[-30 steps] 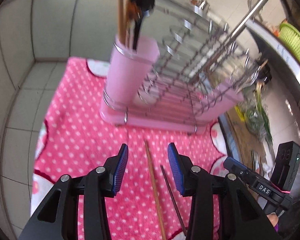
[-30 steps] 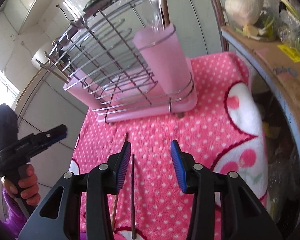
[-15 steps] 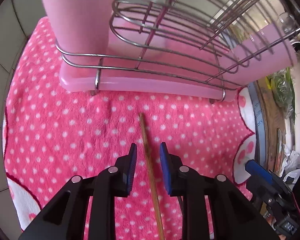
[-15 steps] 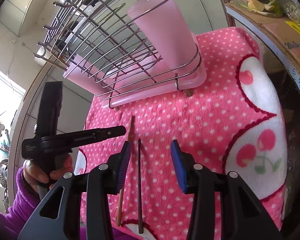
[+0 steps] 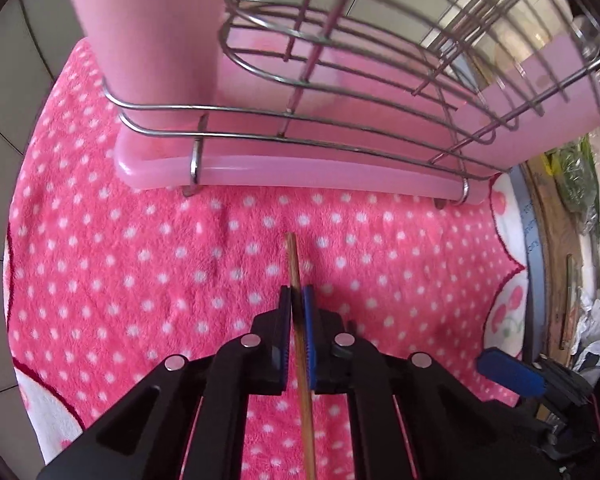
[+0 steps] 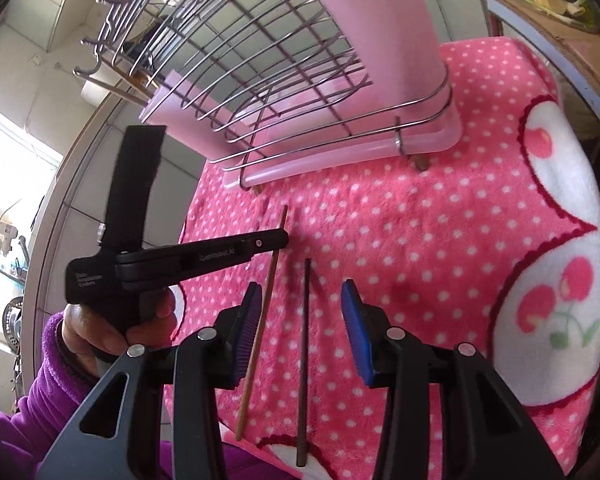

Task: Organize utensils
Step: 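Grasp a wooden chopstick with the left tool while the right grasps another chopstick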

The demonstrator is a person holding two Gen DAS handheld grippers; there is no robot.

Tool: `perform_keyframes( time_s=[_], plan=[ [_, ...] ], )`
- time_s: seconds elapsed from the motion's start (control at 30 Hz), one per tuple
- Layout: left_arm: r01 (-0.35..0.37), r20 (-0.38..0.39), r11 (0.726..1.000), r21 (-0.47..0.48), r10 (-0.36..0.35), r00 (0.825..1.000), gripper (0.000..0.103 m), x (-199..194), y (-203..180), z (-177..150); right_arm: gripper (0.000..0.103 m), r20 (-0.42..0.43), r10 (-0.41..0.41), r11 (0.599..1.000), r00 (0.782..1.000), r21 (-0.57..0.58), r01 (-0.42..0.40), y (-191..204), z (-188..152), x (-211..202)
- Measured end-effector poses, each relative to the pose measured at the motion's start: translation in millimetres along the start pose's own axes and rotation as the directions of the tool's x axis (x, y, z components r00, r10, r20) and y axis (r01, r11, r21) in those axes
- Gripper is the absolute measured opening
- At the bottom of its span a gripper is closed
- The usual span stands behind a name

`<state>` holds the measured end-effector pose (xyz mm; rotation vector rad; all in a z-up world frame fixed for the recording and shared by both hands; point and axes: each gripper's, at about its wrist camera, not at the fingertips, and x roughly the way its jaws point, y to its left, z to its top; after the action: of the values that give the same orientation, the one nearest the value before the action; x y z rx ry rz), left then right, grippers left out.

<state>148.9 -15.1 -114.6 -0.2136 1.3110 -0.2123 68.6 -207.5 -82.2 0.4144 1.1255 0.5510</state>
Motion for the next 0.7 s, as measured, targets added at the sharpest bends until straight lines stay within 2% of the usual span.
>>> perform_keyframes(
  time_s=[0.17,0.27,0.47,0.7],
  plan=[
    [0.04,0.057,0.999,-0.003,-0.04,0.998,0.005,-32.4,15.1,-7.8,0.04,-0.061,-0.024,0.999,0.998,-0.034,0.022,13.4,9.4,23.2],
    [0.063,0.095,0.998,-0.003,-0.062,0.994,0.005,-53.7,24.6,-13.2,0.031,-0.105,-0.055,0.997,0.993,-0.05,0.05,20.7,14.1,42.6],
    [0.104,0.14,0.995,-0.003,-0.103,0.985,0.005,-79.5,31.1,-20.4,0.027,-0.16,-0.17,0.984,0.972,-0.09,0.157,29.1,19.1,74.4],
    [0.136,0.16,0.991,-0.006,-0.133,0.978,0.005,-88.3,39.6,-27.7,0.019,-0.196,-0.248,0.966,0.949,-0.12,0.228,31.7,19.0,103.1]
  ],
)
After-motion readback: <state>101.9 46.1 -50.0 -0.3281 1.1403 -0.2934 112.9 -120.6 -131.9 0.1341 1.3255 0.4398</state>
